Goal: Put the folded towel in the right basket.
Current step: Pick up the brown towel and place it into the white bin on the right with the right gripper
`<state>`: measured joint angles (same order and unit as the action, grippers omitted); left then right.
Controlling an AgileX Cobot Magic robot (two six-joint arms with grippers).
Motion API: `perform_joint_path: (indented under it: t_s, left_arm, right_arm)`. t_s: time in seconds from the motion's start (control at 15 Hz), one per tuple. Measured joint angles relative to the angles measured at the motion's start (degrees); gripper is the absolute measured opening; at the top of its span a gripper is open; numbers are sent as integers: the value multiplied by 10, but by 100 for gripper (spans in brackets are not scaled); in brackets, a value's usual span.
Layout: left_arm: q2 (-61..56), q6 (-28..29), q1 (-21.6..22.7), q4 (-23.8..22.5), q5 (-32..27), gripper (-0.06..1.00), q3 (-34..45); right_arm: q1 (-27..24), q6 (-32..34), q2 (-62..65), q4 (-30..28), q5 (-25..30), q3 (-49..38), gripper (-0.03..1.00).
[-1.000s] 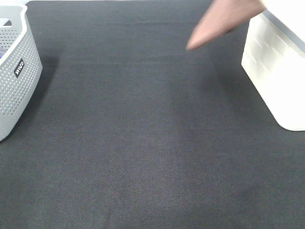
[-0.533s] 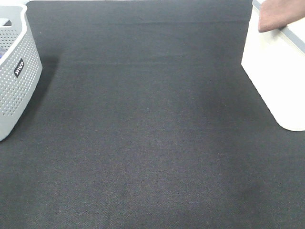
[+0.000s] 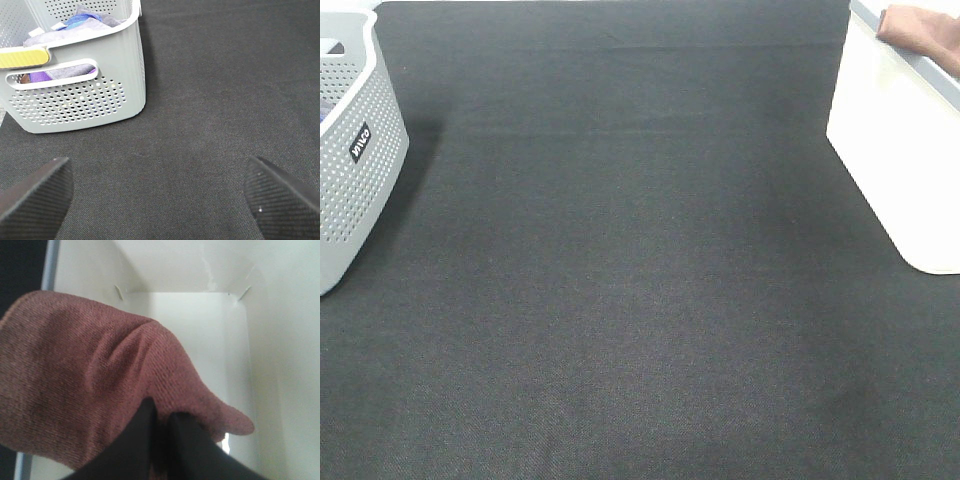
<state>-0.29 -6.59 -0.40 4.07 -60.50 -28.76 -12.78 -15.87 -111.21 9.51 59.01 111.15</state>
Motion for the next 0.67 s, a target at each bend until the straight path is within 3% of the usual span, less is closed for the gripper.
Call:
perform_joint_path:
  t_s: [0.27, 0.33, 0.67]
  left_arm:
    - [0, 0, 0, 0, 0, 88, 0]
    - [0, 0, 0, 0, 0, 88, 0]
    - [0, 0, 0, 0, 0, 88, 0]
  right_arm:
    - [0, 30, -8, -16, -1, 0, 60]
    - [0, 34, -8, -16, 2, 0, 65]
    - [0, 65, 17, -5, 29, 0, 70]
